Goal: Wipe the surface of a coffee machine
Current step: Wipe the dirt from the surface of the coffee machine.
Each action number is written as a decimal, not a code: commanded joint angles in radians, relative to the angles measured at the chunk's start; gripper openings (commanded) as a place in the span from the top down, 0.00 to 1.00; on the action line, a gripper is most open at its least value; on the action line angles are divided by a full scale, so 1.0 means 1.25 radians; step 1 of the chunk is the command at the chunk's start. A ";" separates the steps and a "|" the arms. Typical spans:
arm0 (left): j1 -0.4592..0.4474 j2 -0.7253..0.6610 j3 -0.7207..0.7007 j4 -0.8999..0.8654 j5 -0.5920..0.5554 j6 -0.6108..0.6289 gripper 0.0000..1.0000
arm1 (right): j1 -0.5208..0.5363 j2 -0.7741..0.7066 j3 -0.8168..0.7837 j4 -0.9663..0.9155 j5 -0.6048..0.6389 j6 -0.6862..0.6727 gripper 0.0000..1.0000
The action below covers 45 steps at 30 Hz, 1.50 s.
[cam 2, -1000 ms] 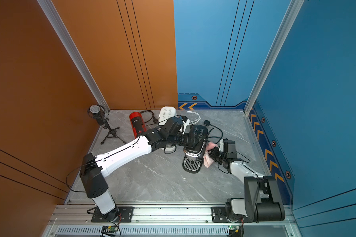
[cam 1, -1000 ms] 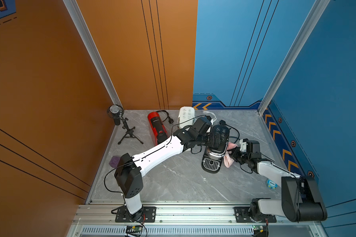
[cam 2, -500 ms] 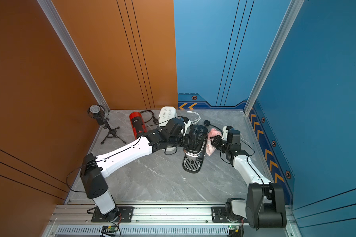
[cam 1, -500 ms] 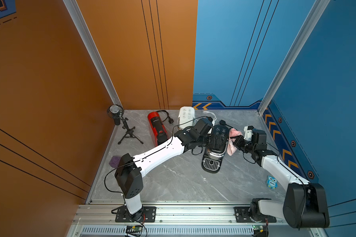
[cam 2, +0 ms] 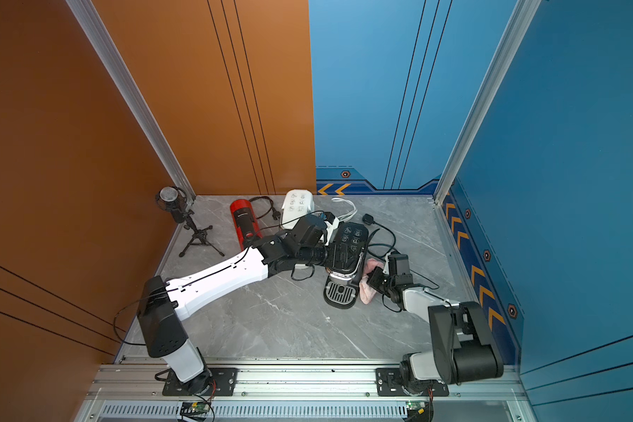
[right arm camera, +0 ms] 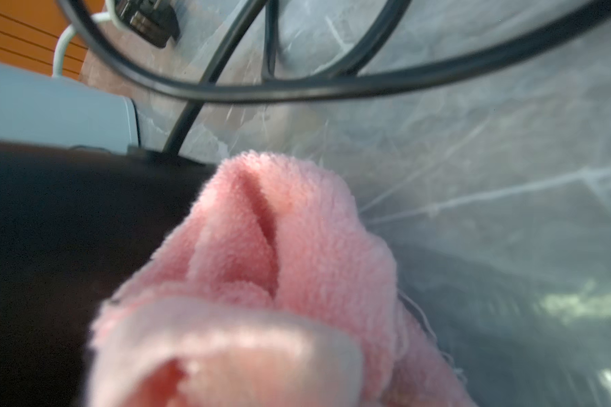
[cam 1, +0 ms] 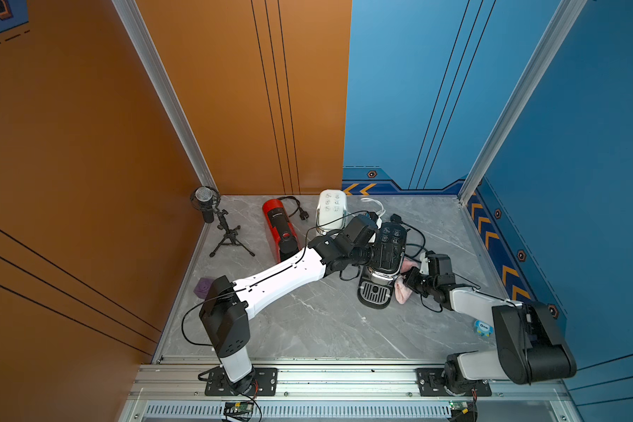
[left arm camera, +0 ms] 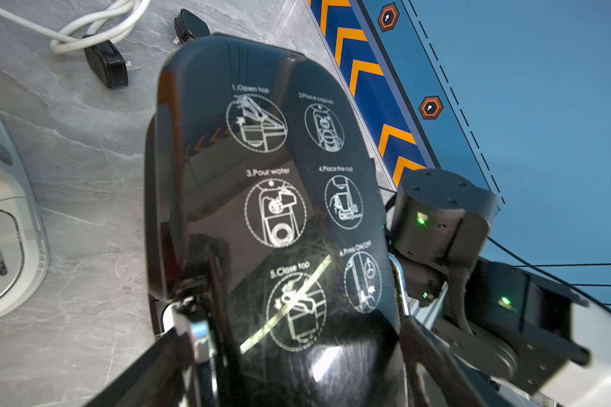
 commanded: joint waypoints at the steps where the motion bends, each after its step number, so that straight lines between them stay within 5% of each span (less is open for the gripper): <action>1: -0.013 0.007 -0.040 -0.112 -0.026 0.012 0.09 | 0.030 -0.190 0.015 -0.117 -0.005 0.020 1.00; 6: -0.019 0.008 -0.038 -0.112 -0.030 0.015 0.09 | 0.002 -0.300 0.156 -0.241 -0.004 0.000 1.00; 15: -0.022 0.001 -0.039 -0.112 -0.025 0.017 0.09 | -0.045 -0.038 0.319 -0.180 -0.034 -0.041 1.00; 26: -0.023 -0.009 -0.077 -0.112 -0.020 0.014 0.09 | -0.008 0.137 0.122 -0.002 -0.009 -0.020 1.00; 30: -0.029 -0.026 -0.080 -0.112 -0.012 0.003 0.09 | 0.027 0.076 0.024 0.013 -0.019 0.011 1.00; 33: -0.030 -0.051 -0.084 -0.112 -0.005 -0.007 0.08 | 0.023 -0.045 0.011 -0.109 0.011 -0.006 1.00; 39: -0.026 -0.089 -0.093 -0.112 0.004 -0.022 0.05 | -0.015 -0.231 0.166 -0.495 0.168 -0.104 1.00; 45: -0.033 -0.087 -0.065 -0.112 -0.016 0.002 0.04 | -0.044 -0.305 0.268 -0.626 0.154 -0.120 1.00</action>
